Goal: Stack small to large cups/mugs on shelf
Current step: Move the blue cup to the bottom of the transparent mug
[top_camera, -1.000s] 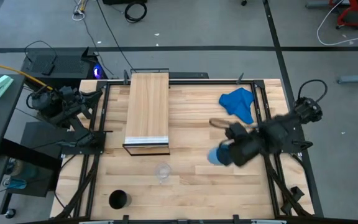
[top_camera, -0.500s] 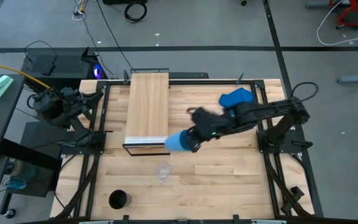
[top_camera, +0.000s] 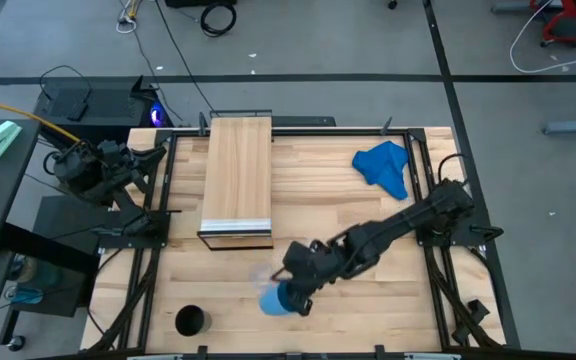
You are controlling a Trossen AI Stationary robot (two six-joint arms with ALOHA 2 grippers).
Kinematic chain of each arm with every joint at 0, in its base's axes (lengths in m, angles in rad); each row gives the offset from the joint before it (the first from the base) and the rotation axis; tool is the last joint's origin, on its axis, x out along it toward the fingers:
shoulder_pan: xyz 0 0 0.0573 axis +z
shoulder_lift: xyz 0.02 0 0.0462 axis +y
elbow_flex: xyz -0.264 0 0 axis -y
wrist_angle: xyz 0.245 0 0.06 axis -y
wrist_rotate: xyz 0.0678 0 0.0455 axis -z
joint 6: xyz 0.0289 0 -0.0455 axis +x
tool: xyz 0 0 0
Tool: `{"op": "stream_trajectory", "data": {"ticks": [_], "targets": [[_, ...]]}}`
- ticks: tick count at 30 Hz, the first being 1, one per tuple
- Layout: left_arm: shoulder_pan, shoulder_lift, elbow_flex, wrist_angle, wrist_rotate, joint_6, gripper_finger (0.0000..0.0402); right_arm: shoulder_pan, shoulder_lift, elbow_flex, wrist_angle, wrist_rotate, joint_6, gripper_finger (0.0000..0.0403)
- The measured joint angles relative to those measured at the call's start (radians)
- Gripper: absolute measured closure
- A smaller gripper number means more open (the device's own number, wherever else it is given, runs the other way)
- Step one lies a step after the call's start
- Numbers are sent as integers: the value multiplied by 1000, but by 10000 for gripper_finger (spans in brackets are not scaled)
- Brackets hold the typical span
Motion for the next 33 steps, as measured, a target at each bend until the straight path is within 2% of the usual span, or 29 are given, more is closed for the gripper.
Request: {"op": "stream_trajectory", "data": {"ticks": [19,33], "targets": [[0,0,0,0,0,-18,350,10,196,0,73,12,-27,400],[0,0,0,-7,0,-17,352,15,220,-1,12,-22,-44,400]]}}
